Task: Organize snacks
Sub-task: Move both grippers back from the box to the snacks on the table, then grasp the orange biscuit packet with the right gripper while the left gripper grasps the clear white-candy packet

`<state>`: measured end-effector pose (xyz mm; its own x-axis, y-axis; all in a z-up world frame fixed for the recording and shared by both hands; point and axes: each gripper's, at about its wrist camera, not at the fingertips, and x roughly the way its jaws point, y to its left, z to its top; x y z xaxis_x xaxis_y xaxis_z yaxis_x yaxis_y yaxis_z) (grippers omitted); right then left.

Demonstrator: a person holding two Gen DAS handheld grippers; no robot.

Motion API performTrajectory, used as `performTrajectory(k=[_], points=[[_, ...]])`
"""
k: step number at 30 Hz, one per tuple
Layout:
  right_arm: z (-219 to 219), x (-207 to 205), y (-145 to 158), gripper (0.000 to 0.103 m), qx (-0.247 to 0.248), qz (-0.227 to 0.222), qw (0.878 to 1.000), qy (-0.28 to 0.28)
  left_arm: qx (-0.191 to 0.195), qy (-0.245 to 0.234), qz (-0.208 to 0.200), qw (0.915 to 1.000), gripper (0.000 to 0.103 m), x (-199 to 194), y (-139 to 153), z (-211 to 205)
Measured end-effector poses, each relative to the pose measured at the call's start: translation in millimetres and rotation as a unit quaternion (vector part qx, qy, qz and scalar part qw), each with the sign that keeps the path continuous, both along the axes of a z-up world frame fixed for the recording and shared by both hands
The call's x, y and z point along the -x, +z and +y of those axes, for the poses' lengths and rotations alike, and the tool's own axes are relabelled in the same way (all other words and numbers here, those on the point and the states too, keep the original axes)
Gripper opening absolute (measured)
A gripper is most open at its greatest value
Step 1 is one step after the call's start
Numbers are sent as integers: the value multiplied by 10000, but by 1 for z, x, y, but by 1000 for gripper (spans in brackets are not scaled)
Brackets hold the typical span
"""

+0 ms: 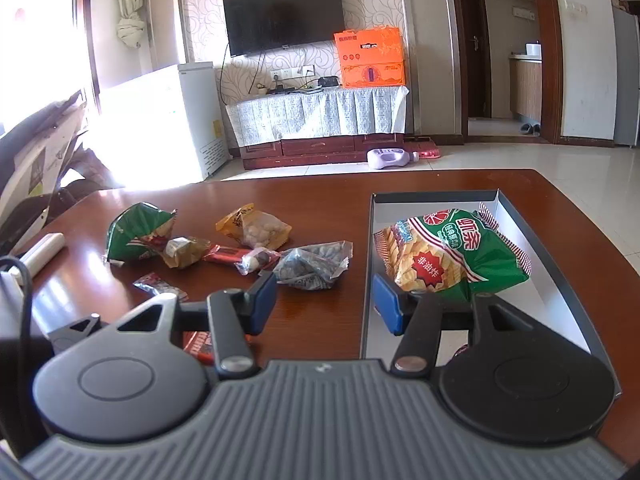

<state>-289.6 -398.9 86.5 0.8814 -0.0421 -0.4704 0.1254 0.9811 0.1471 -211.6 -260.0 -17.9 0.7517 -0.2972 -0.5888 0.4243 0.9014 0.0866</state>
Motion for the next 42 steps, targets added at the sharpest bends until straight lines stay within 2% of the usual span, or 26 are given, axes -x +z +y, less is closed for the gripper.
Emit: performTrajectory(k=[1,3,5,10,15,17,20,24,29,32,36,42], points=[[1,-1,0,56,-17,-11,10000,-1,52,97,33,9999,93,-2,0,4],[5,-4,1,56,-87,-35,9999,38,114,282,33,9995,85,-6,0,13],[14,-10,0,56,-112,-22,9999,114,60,454,-32,9989,81,-9,1,21],[39,-23,-1,56,-8,58,9992,385,33,780,-31,9969,81,-21,1,47],[48,-32,-4,56,25,197,9989,419,-271,479,-154,9984,87,-25,1,51],[48,-35,-5,56,-17,230,9987,462,-333,389,9,9987,87,-29,4,53],[55,-42,-10,56,-15,387,9971,649,-394,86,464,9981,88,-35,15,61],[76,-57,-21,56,172,654,9916,1102,-711,-133,455,9963,93,-27,25,77],[111,-73,-31,56,666,835,9827,1514,-747,-18,584,9955,93,-26,19,91],[125,-82,-36,65,862,940,9778,1662,-710,139,654,9952,93,-31,17,94],[131,-93,-40,66,1095,960,9751,1673,-660,260,638,9954,93,-36,15,101],[120,-103,-45,65,907,1134,9763,1605,-541,493,691,9949,94,-42,15,109]])
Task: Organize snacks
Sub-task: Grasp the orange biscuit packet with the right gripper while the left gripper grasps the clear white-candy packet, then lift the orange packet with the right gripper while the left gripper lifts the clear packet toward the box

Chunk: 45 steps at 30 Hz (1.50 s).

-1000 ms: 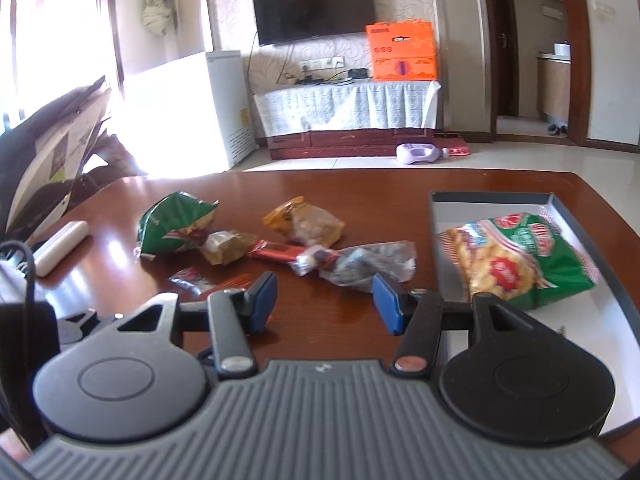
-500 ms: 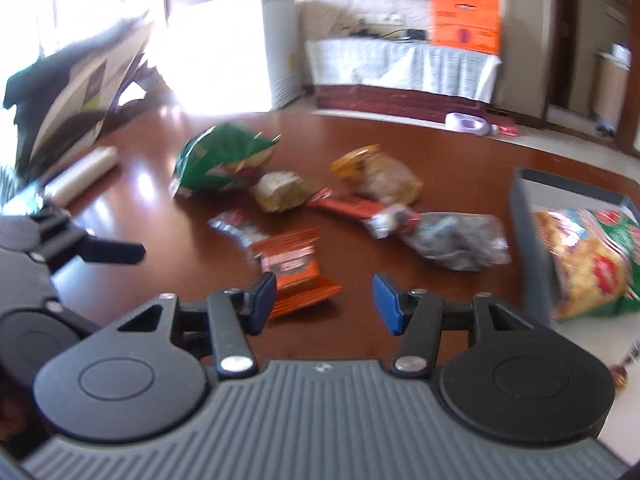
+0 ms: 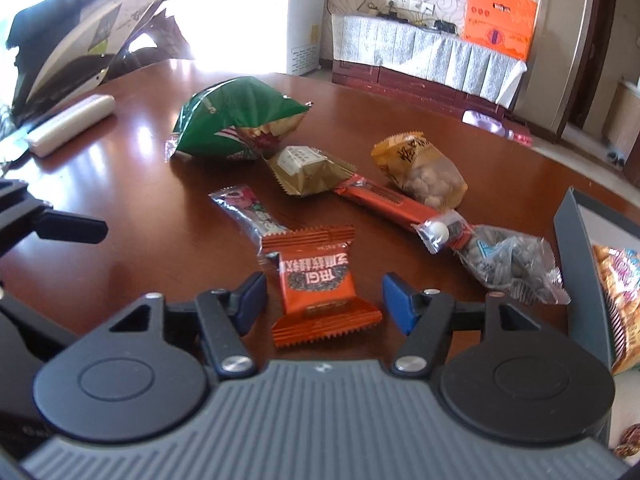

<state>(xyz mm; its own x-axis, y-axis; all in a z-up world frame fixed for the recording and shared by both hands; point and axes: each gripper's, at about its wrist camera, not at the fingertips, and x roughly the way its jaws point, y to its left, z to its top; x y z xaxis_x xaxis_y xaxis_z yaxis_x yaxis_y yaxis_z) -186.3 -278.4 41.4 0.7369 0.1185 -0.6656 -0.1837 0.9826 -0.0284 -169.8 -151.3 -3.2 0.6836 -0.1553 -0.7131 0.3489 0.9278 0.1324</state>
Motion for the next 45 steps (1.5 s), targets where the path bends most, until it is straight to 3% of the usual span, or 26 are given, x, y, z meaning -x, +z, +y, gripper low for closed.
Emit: performTrajectory(k=[1,2,3,9,11,15,20,23,30,33,35,37,38,41,45], points=[[-2,0,0,64,-50,23,10000,-37,11,33,-12,10000,94,0,0,0],[-4,0,1,55,-80,19,9999,-88,24,50,-28,10000,94,-1,0,0],[-5,1,2,52,-122,17,9998,-137,30,58,-59,10000,94,-1,-1,-1],[-16,10,4,52,-172,99,9990,-411,-416,-424,-753,9954,94,8,1,-15],[-22,14,4,52,-171,134,9987,-460,-556,-799,-955,9907,94,9,2,-22],[-33,20,3,52,-194,179,9983,-522,-729,-1653,-971,9787,94,-1,7,-29],[-39,23,2,52,-208,218,9983,-507,-844,-2352,-1125,9617,94,-16,8,-33],[-41,23,2,52,-225,234,9981,-519,-843,-2695,-989,9542,96,-30,0,-35],[-43,23,3,53,-224,237,9981,-514,-281,-2668,-743,9605,97,-56,-5,-27],[-43,23,2,53,-229,236,9980,-545,-418,-2701,-892,9578,96,-51,-5,-30],[-42,23,2,53,-224,234,9979,-559,-468,-2793,-938,9545,87,-48,-5,-32],[-42,24,2,53,-222,228,9979,-568,-339,-2833,-789,9552,57,-48,-3,-30],[-43,24,2,52,-232,229,9978,-572,-373,-2808,-757,9561,35,-48,-3,-31],[-44,25,2,52,-263,235,9976,-592,-434,-2739,-736,9580,25,-45,-3,-32],[-44,25,2,52,-241,229,9977,-592,-447,-2618,-714,9614,23,-38,-3,-32]])
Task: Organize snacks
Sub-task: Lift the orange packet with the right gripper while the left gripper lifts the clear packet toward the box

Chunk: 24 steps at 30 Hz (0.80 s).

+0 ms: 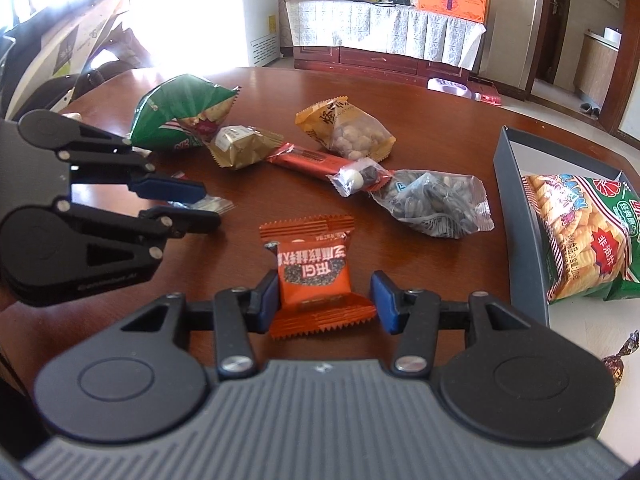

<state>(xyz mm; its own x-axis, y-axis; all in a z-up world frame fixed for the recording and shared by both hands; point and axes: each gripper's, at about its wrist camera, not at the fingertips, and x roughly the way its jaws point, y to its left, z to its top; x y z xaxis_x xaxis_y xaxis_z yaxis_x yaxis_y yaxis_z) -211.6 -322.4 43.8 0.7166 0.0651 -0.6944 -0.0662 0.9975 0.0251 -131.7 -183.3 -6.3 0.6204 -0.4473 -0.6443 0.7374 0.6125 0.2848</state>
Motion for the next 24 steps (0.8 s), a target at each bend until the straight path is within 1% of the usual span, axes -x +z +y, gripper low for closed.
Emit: performTrajectory(k=[4,8,11,13,14,15,16,17,20,22,23,24], points=[[2,0,0,52,36,-5,10000,31,-41,393,-43,9992,22,9,-1,-8],[6,3,0,52,63,-14,9999,79,107,877,46,9961,22,17,-1,-15],[8,7,0,52,88,-26,9999,93,-66,933,-251,9953,23,28,-4,-23],[8,8,0,52,87,-39,9999,121,-180,967,-520,9938,32,35,-8,-25],[8,9,0,52,88,-58,9999,128,-248,994,-656,9926,43,37,-9,-26],[7,9,-1,53,83,-68,9999,127,-311,1075,-794,9905,60,38,-9,-27],[7,9,-1,52,92,-75,9999,112,-352,1194,-915,9880,69,37,-10,-26],[6,8,-1,53,110,-81,9999,82,-342,1283,-954,9865,80,36,-9,-25],[5,6,-1,53,105,-74,9999,18,-136,1342,-756,9880,81,30,-7,-18],[5,5,-1,53,111,-70,9999,22,-120,1319,-752,9883,81,30,-7,-17],[5,5,-1,53,108,-71,9999,29,-111,1308,-732,9886,79,29,-7,-16],[4,5,-1,53,101,-70,9999,31,-99,1287,-691,9892,75,28,-6,-16]])
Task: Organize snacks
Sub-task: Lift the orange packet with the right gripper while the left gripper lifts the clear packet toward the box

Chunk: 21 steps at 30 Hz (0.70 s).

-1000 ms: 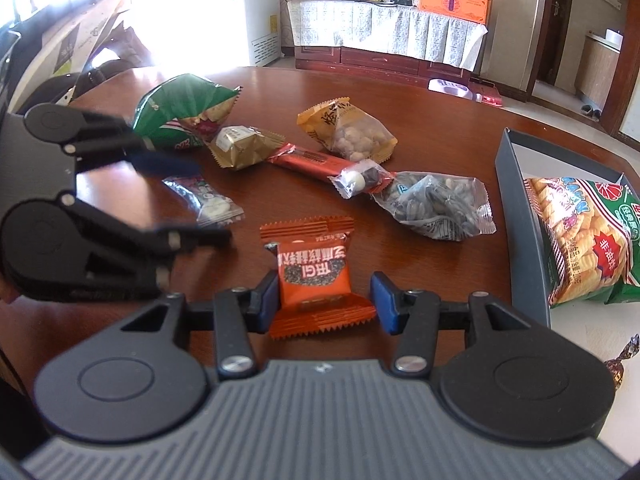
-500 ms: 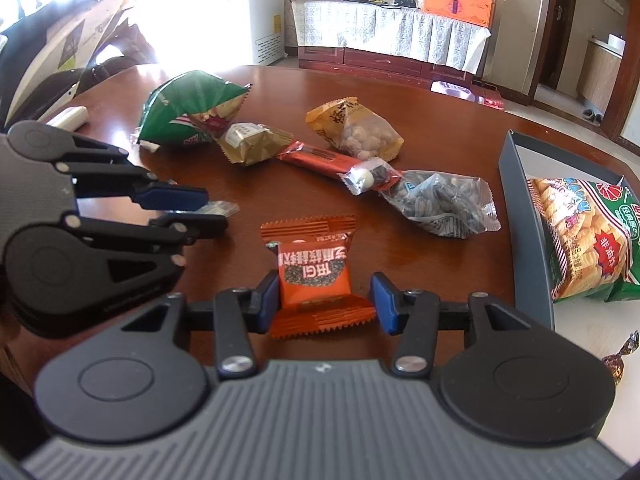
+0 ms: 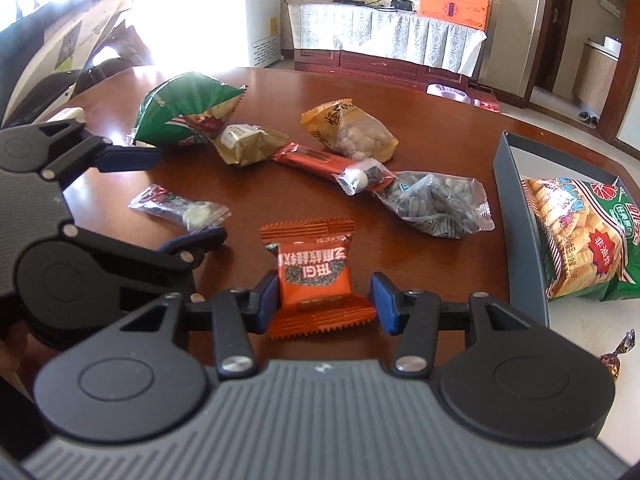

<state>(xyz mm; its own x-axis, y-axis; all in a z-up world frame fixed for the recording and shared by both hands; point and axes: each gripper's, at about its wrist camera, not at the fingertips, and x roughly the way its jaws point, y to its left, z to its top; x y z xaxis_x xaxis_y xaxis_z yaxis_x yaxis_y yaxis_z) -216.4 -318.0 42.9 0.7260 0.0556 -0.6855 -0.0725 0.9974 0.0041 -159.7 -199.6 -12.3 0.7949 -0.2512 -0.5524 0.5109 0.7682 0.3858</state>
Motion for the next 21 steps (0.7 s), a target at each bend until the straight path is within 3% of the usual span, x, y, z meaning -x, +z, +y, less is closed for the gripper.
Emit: performTrajectory(k=[1,3,5,7,21], points=[[0,0,0,53,-15,5,10000,-2,56,-82,92,9999,68,-1,1,0],[0,0,0,53,4,0,10000,5,225,-273,343,9988,29,0,3,-1],[1,0,1,52,33,-12,10000,51,54,-359,229,9991,19,6,0,-6],[3,0,1,51,93,-27,9999,50,-121,-429,80,9990,17,12,-4,-12],[0,12,16,51,-17,-413,9991,-100,-98,-358,-264,9990,16,25,5,-16]])
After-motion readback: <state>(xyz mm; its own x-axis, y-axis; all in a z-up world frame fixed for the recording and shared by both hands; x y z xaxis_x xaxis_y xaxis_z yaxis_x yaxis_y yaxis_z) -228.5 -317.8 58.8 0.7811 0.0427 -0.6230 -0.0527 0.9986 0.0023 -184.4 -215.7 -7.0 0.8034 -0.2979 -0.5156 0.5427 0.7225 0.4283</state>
